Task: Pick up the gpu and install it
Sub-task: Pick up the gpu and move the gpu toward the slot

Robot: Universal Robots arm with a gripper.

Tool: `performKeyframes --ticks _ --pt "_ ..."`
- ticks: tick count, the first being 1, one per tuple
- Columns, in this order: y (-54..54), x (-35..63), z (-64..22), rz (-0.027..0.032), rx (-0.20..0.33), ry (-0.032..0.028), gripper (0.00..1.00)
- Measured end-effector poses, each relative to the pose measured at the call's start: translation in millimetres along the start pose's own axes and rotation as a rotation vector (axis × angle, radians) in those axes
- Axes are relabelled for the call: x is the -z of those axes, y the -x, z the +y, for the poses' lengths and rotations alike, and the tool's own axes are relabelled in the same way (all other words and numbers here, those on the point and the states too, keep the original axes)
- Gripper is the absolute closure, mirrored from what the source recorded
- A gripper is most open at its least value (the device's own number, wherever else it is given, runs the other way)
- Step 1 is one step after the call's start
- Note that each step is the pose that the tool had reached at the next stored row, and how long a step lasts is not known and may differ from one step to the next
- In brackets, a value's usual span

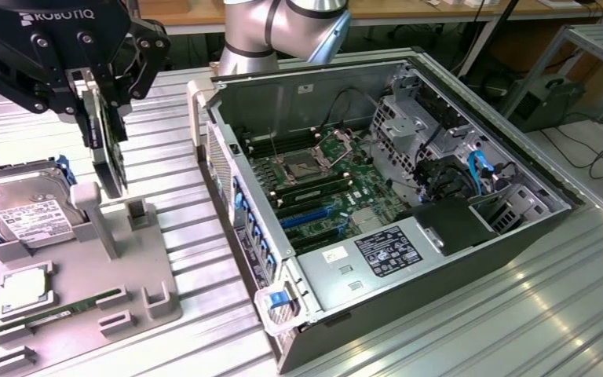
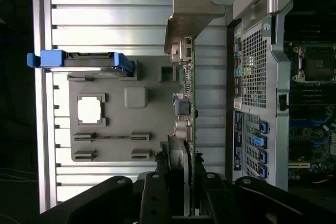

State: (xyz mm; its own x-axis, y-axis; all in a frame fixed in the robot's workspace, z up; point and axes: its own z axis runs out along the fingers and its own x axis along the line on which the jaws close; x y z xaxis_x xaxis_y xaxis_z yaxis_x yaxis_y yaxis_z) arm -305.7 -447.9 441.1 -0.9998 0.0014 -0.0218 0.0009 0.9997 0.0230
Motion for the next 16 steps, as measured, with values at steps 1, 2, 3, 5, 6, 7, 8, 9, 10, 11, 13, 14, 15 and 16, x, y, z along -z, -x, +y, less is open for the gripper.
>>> performKeyframes --ticks 1,2,3,5,6,7,8,9,10,11,13,14,15,16 --pt "0.0 0.1 0.0 0.0001 0.0 -0.0001 0.72" --pt "0.0 0.1 0.0 0.0001 0.0 -0.0001 0.72" --pt "0.0 0.1 0.0 0.0001 0.0 -0.0001 0.72" --pt "0.0 0.1 0.0 0.0001 0.0 -0.0001 0.72" --pt "0.0 0.1 0.0 0.0001 0.0 -0.0001 0.72" --pt "0.1 0.1 0.0 0.0002 0.0 -0.0002 0.72" --pt "0.4 0.2 0.0 0.0002 0.0 -0.0002 0.72" --pt "0.9 0.1 0.0 0.0002 0.0 -0.0002 0.72" --pt "1.4 0.2 0.0 0.0003 0.0 -0.0002 0.72" --pt "2.0 0.0 0.0 0.0001 0.0 0.0 0.72" --pt "3.4 0.0 0.0 0.0001 0.0 -0.0001 0.72" --pt "4.7 -0.1 0.0 0.0 0.0 -0.0001 0.72" --pt "5.4 -0.1 0.0 0.0001 0.0 -0.0001 0.72" --pt "6.0 0.0 0.0 0.0002 0.0 -0.0001 0.72"
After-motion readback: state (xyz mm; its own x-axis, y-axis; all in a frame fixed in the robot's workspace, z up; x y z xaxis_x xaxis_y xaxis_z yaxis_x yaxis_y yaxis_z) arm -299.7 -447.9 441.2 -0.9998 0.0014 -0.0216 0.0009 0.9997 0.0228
